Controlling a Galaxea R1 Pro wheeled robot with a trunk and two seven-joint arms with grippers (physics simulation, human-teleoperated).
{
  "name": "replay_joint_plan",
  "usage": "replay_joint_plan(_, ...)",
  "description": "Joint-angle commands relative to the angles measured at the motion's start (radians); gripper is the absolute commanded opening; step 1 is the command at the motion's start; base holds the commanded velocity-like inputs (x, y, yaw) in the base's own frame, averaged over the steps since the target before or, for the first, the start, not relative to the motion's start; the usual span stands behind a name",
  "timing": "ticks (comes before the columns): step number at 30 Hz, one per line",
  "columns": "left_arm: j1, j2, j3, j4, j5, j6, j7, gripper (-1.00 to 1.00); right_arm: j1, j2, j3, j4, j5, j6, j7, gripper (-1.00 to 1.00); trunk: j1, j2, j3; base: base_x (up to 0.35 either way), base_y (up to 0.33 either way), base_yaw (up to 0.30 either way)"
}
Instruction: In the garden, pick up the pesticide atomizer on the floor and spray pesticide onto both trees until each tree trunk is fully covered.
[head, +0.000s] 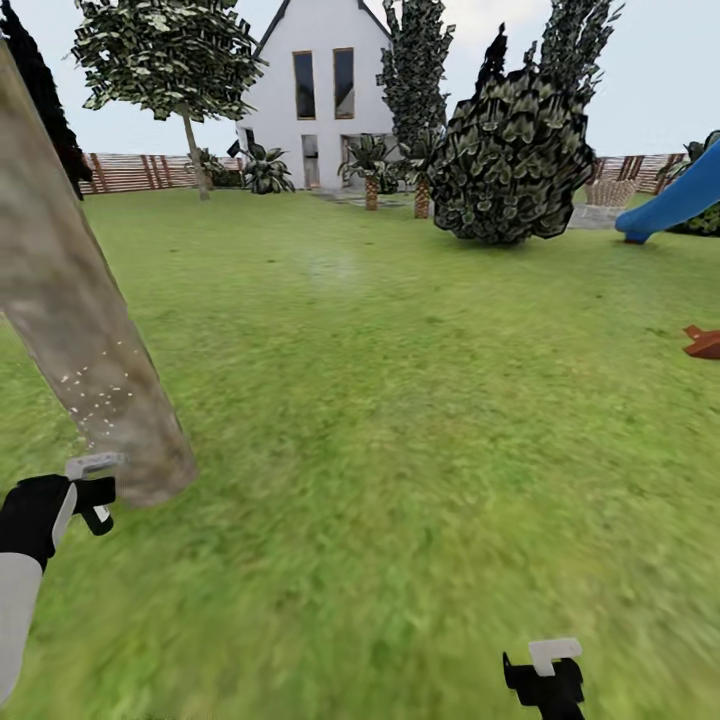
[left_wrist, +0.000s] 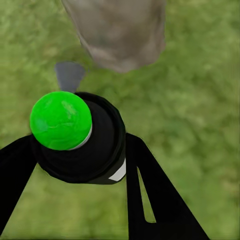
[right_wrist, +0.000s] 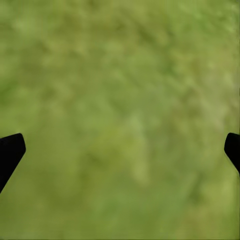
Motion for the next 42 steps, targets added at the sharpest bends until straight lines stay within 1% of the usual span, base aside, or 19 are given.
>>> replay_joint_plan(1, -0.001, -0.001, 0.005, 0.000, -0.011, 0.003, -0.009, -1.00, 0.000, 0.000, -0.008, 0.001, 0.011, -0.003, -0.002, 1.00, 0.000, 0.000, -0.001, 0.126, -0.261, 0.144)
replay_joint_plan(11, -0.001, -0.001, 0.007, 0.001, -0.012, 0.002, -0.006, -1.00, 0.000, 0.000, -0.008, 0.001, 0.011, -0.003, -0.002, 1.00, 0.000, 0.000, -0.001, 0.194, -0.233, 0.023)
replay_joint_plan(14, -0.001, -0.001, 0.006, 0.006, -0.011, 0.001, 0.043, -1.00, 0.000, 0.000, -0.008, 0.001, 0.011, -0.003, -0.002, 1.00, 0.000, 0.000, -0.001, 0.203, -0.227, 0.234)
replay_joint_plan(16, -0.001, -0.001, 0.005, 0.034, -0.011, -0.014, 0.056, -1.00, 0.000, 0.000, -0.008, 0.001, 0.011, -0.003, -0.002, 1.00, 0.000, 0.000, -0.001, 0.203, -0.227, 0.269)
replay_joint_plan(18, -0.001, -0.002, 0.004, 0.043, -0.012, -0.031, 0.059, -1.00, 0.000, 0.000, -0.007, 0.001, 0.011, -0.003, -0.002, 1.00, 0.000, 0.000, -0.001, 0.203, -0.227, 0.274)
replay_joint_plan(22, -0.001, -0.003, 0.003, 0.046, -0.012, -0.037, 0.061, -1.00, 0.000, 0.000, -0.007, 0.001, 0.011, -0.003, -0.002, 1.00, 0.000, 0.000, -0.001, 0.194, -0.228, 0.229)
replay_joint_plan(30, -0.001, -0.001, 0.007, 0.047, -0.012, -0.037, 0.062, -1.00, 0.000, -0.001, -0.008, 0.001, 0.011, -0.003, -0.002, 1.00, 0.000, 0.000, -0.001, 0.051, -0.262, 0.015)
replay_joint_plan(33, 0.001, -0.001, 0.007, 0.068, -0.012, -0.038, 0.062, -1.00, 0.000, 0.000, -0.008, 0.001, 0.011, -0.003, -0.002, 1.00, 0.000, 0.000, -0.001, 0.000, -0.271, 0.014)
replay_joint_plan(37, 0.032, -0.001, 0.006, 0.080, -0.013, -0.079, 0.062, -1.00, 0.000, 0.000, -0.008, 0.001, 0.011, -0.003, -0.002, 1.00, 0.000, 0.000, -0.001, 0.000, -0.272, 0.212)
replay_joint_plan(41, 0.065, -0.002, 0.004, 0.078, -0.012, -0.097, 0.061, -1.00, 0.000, 0.000, -0.008, 0.001, 0.011, -0.003, -0.002, 1.00, 0.000, 0.000, -0.001, 0.000, -0.203, 0.272)
replay_joint_plan(42, 0.068, -0.003, 0.002, 0.079, -0.011, -0.118, 0.060, -1.00, 0.000, 0.000, -0.008, 0.001, 0.011, -0.003, -0.002, 1.00, 0.000, 0.000, -0.001, 0.000, -0.046, 0.275)
